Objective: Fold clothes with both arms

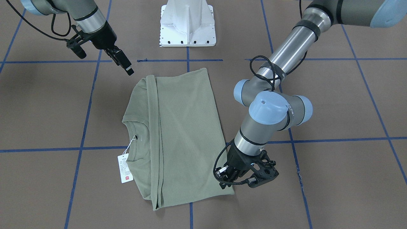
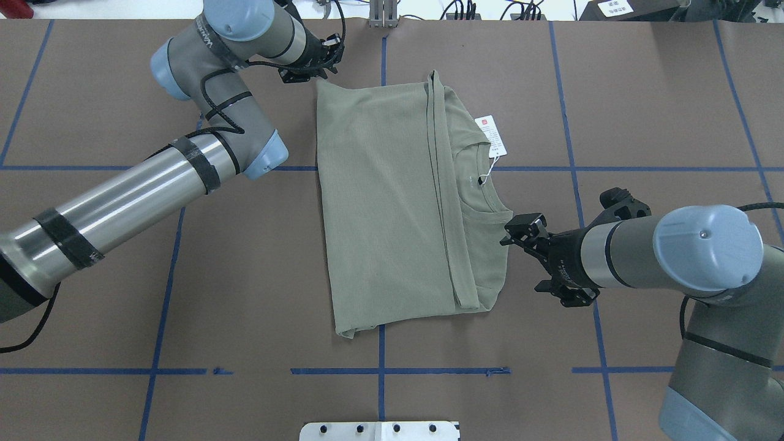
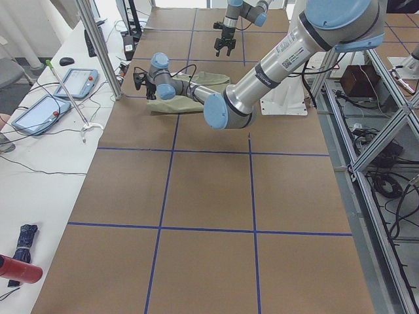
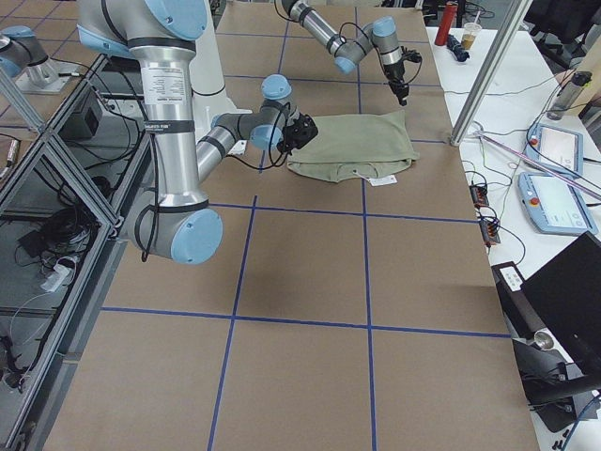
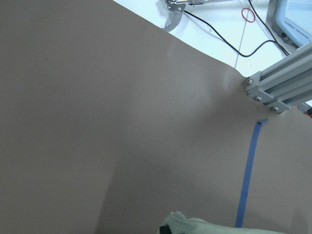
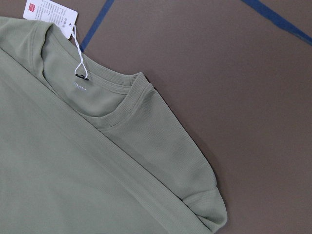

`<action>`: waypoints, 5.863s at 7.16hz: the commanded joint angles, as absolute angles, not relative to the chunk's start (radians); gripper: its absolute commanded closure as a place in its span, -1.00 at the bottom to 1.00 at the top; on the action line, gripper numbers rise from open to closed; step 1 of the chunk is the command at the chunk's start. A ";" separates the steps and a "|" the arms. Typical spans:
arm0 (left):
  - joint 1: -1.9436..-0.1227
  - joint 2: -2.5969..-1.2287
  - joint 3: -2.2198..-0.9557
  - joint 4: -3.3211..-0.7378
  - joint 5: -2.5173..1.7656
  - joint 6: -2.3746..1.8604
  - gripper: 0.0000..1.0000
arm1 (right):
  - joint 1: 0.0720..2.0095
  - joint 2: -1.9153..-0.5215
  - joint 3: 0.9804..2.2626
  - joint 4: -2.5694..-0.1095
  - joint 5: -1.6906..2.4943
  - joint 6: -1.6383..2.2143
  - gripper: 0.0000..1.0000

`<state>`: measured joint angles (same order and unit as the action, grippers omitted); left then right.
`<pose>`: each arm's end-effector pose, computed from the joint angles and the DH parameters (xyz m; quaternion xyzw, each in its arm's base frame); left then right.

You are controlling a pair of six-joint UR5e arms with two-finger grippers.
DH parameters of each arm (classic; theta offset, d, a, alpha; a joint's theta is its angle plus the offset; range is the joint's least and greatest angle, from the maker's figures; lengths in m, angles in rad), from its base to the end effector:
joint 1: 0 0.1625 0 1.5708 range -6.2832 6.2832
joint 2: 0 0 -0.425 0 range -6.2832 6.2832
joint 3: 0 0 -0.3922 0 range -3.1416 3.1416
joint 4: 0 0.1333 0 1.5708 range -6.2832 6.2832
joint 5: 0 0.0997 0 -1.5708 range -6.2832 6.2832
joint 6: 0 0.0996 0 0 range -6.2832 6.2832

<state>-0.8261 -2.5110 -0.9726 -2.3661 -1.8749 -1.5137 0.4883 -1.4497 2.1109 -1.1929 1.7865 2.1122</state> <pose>0.4938 -0.6884 0.2310 0.1121 0.5358 -0.2368 0.8027 -0.3849 -0.3313 0.3069 -0.1065 -0.4909 0.3784 0.7774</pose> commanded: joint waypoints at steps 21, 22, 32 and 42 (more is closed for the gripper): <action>-0.805 -2.125 -1.456 -2.367 -2.072 -1.445 -0.40 | 0.405 -1.249 2.043 -1.989 1.666 0.795 -1.00; -0.805 -2.125 -1.457 -2.367 -2.072 -1.445 -0.40 | 0.403 -1.189 2.022 -1.991 1.666 0.808 -1.00; -0.805 -2.120 -1.454 -2.368 -2.072 -1.443 -0.40 | 0.405 -1.072 1.864 -1.730 1.779 0.885 -0.33; -0.805 -2.120 -1.454 -2.372 -2.072 -1.443 -0.39 | 0.423 -1.156 1.935 -1.739 1.821 0.810 1.00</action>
<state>-0.8052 -2.1200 -1.4541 -2.3715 -2.0724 -1.4435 0.4129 -1.1152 1.8900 -1.7331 1.8120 0.8336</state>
